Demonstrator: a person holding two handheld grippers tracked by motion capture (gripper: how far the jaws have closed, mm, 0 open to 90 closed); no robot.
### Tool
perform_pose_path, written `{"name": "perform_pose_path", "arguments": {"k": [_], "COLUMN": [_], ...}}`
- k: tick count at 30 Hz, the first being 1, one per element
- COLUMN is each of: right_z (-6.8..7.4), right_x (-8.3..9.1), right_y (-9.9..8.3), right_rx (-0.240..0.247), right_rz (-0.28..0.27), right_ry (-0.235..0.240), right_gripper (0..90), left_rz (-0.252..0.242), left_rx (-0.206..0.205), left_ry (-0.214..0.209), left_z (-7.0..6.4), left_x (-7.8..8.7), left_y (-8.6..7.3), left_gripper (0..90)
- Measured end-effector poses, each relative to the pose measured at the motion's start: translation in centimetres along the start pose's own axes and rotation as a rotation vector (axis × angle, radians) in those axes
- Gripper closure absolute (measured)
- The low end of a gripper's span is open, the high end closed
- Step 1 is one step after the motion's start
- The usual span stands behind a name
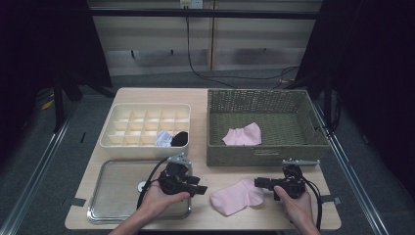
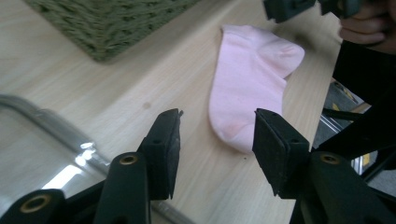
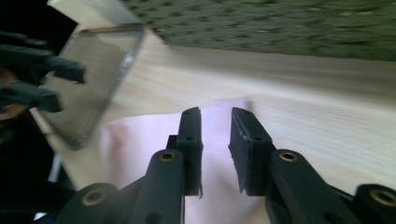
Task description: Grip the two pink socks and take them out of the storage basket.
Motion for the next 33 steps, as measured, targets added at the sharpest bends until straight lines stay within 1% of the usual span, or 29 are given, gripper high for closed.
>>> {"name": "perform_pose_path", "arguments": {"k": [1,2,5,6,8,9,10,11,13,16,17,18,20,21,23,27,28,30,33], "right_z": [-0.4,-0.8,-1.5,-1.5,-1.7,-1.8,-1.8,-1.8,-1.6,-1.3,-1.2,-1.2,-1.2,-1.2,-1.1,-0.9,-0.8,-0.7,-0.5], "right_x": [-0.1,-0.3,-0.6,-0.6,-0.8,-0.9,-1.0,-1.1,-1.3,-1.6,-1.7,-1.7,-1.7,-1.6,-1.3,-0.4,-0.2,0.4,1.1], "right_y": [0.0,-0.1,-0.1,0.0,-0.1,-0.2,-0.3,-0.4,-0.7,-1.3,-1.4,-1.4,-1.4,-1.4,-1.3,-1.1,-1.2,-1.5,-2.2], "right_rx": [-0.009,-0.005,0.006,0.005,0.004,0.009,0.01,0.006,0.008,0.009,0.013,0.008,-0.001,-0.003,-0.005,-0.01,-0.012,-0.012,-0.015], "right_rz": [-0.001,0.005,0.012,0.011,0.014,0.022,0.031,0.033,0.047,0.074,0.082,0.086,0.085,0.083,0.074,0.047,0.043,0.033,0.032], "right_ry": [-0.005,-0.02,-0.043,-0.035,-0.052,-0.055,-0.049,-0.045,-0.032,-0.02,-0.019,-0.014,-0.01,-0.012,-0.007,-0.013,-0.009,-0.017,-0.022], "right_gripper": [72.4,70.9,67.5,67.3,65.5,65.6,65.8,66.2,67.4,71.5,75.3,78.3,85.6,87.7,89.0,89.6,89.6,89.6,89.5], "left_rz": [0.006,0.009,-0.002,0.0,0.023,0.031,0.04,0.046,0.052,0.047,0.049,0.049,0.047,0.051,0.052,0.05,0.051,0.052,0.049], "left_rx": [0.001,-0.003,0.016,0.015,0.014,0.02,0.016,0.006,0.002,0.006,0.005,0.011,0.017,0.019,0.02,0.027,0.029,0.024,0.038], "left_ry": [-0.003,-0.008,-0.024,-0.031,-0.031,-0.027,-0.018,-0.038,-0.04,-0.042,-0.04,-0.03,-0.026,-0.018,-0.014,-0.009,-0.005,-0.003,0.002], "left_z": [-0.2,-0.3,-0.7,-0.8,-0.9,-1.0,-1.0,-1.2,-1.3,-1.2,-1.2,-1.0,-0.8,-0.7,-0.5,-0.4,-0.4,-0.3,-0.2], "left_x": [-0.3,-0.5,-1.2,-1.4,-2.0,-2.2,-2.3,-2.4,-2.5,-2.4,-2.4,-2.4,-2.4,-2.4,-2.4,-2.3,-2.2,-2.1,-2.0], "left_y": [0.0,0.0,0.1,0.0,-0.3,-0.4,-0.5,-0.7,-0.7,-0.6,-0.7,-0.7,-0.7,-0.8,-0.9,-0.9,-0.9,-0.9,-0.9], "left_gripper": [50.9,50.1,46.8,46.5,44.9,42.5,41.8,41.8,41.3,41.2,41.1,40.9,40.3,40.1,39.1,38.0,37.7,37.5,38.6]}}
Point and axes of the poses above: each handheld gripper's, and its own axes: x roughly backward along the jaws, y roughly out of its top, z roughly to its left, the point moved 10 cm from there along -x, roughly forward along the jaws, and after that the axes turned 5 degrees about -x, right-handed, at the moved point
